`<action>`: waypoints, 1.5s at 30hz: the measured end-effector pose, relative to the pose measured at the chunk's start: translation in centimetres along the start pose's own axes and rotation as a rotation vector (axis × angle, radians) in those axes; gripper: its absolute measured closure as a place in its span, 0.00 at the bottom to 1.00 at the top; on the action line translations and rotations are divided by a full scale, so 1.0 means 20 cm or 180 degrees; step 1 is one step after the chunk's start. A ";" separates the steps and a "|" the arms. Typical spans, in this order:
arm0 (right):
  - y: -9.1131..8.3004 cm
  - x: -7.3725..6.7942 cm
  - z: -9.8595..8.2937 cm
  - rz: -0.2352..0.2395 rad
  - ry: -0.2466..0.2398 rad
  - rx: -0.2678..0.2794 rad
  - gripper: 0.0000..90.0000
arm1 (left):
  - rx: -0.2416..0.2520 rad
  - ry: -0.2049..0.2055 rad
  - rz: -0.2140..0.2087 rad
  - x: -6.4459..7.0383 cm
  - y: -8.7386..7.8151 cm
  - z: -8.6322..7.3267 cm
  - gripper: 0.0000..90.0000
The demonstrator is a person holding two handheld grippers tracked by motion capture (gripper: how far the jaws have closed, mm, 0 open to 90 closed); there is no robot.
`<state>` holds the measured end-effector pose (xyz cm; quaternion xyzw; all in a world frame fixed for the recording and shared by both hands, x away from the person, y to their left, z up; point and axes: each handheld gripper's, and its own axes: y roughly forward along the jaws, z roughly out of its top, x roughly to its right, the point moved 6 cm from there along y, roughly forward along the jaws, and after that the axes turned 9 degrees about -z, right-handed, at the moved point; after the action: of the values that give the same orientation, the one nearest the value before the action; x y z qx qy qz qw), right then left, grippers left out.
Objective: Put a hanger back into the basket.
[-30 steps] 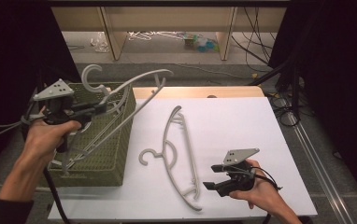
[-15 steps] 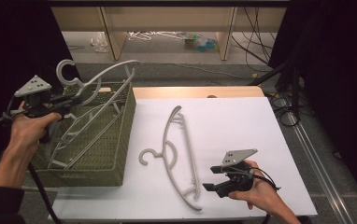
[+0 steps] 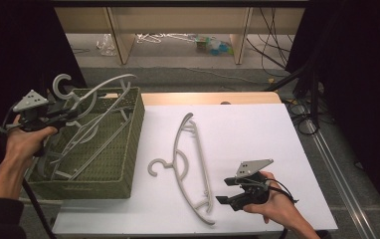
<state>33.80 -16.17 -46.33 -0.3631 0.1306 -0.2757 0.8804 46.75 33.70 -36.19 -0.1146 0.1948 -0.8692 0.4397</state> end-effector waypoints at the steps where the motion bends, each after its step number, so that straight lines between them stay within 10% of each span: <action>1: 0.00 0.00 0.00 0.0008 -0.0009 -0.0005 0.38 | -0.0018 -0.0004 0.0012 -0.01 0.00 -0.01 0.88; 25: 0.02 0.00 -0.02 0.0016 0.0002 -0.0056 0.38 | -0.0571 -0.0266 -0.0107 -0.03 0.18 -0.26 0.88; 36: 0.02 -0.01 -0.02 0.0028 0.0012 -0.0075 0.38 | -0.1017 -0.0467 0.0188 -0.12 0.23 -0.41 0.87; 40: 0.03 0.00 -0.02 0.0017 0.0032 -0.0061 0.38 | -0.0838 -0.0660 0.0250 -0.12 0.24 -0.44 0.85; 45: 0.05 0.00 -0.03 -0.0001 0.0022 -0.0067 0.37 | -0.0919 -0.0607 0.0406 -0.14 0.18 -0.42 0.71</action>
<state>33.93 -15.95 -47.41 -0.3713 0.1364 -0.2756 0.8761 47.94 35.99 -45.45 -0.2458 0.2820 -0.7878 0.4894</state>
